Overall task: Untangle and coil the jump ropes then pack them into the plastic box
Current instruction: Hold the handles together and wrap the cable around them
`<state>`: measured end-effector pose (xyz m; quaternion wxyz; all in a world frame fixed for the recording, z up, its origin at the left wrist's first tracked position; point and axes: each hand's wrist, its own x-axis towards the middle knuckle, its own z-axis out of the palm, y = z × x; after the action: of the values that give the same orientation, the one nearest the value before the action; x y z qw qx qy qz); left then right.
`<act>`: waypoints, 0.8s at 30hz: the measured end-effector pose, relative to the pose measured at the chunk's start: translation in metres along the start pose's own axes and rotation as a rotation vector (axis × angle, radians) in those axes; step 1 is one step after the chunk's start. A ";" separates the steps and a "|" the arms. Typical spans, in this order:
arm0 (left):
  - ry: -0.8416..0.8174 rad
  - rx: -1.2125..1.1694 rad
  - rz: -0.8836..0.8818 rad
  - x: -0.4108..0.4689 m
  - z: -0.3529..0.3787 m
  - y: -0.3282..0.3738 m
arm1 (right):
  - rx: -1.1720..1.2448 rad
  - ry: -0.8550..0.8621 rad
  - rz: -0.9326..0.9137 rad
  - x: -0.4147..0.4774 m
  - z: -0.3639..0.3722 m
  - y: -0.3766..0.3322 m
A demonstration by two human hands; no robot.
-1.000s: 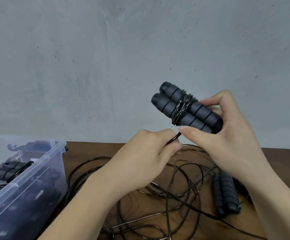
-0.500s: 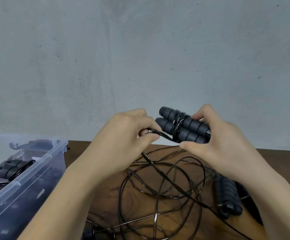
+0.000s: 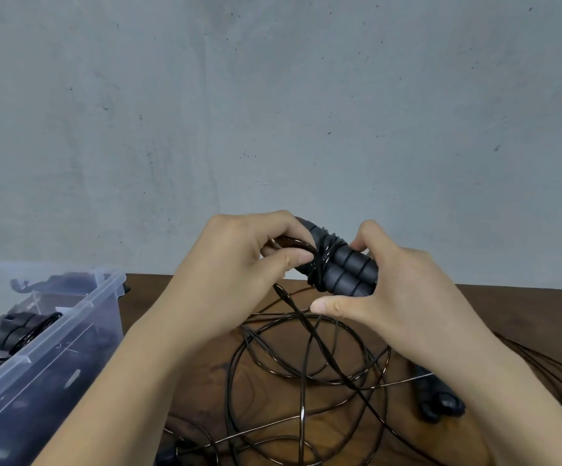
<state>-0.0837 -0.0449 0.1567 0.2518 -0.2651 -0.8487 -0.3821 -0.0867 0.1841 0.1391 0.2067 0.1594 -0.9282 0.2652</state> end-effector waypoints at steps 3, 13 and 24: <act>0.003 -0.085 -0.035 -0.002 0.000 0.006 | -0.017 0.088 -0.067 -0.002 0.008 -0.004; -0.078 -0.043 -0.094 -0.003 -0.002 0.012 | 0.027 0.296 -0.068 0.002 0.009 0.000; -0.120 -0.409 -0.397 -0.002 0.030 -0.007 | -0.126 0.422 -0.110 0.018 -0.006 0.030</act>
<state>-0.0933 -0.0258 0.1341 0.0628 -0.1613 -0.8026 -0.5709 -0.1124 0.2084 0.1396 0.4200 0.1374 -0.8690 0.2226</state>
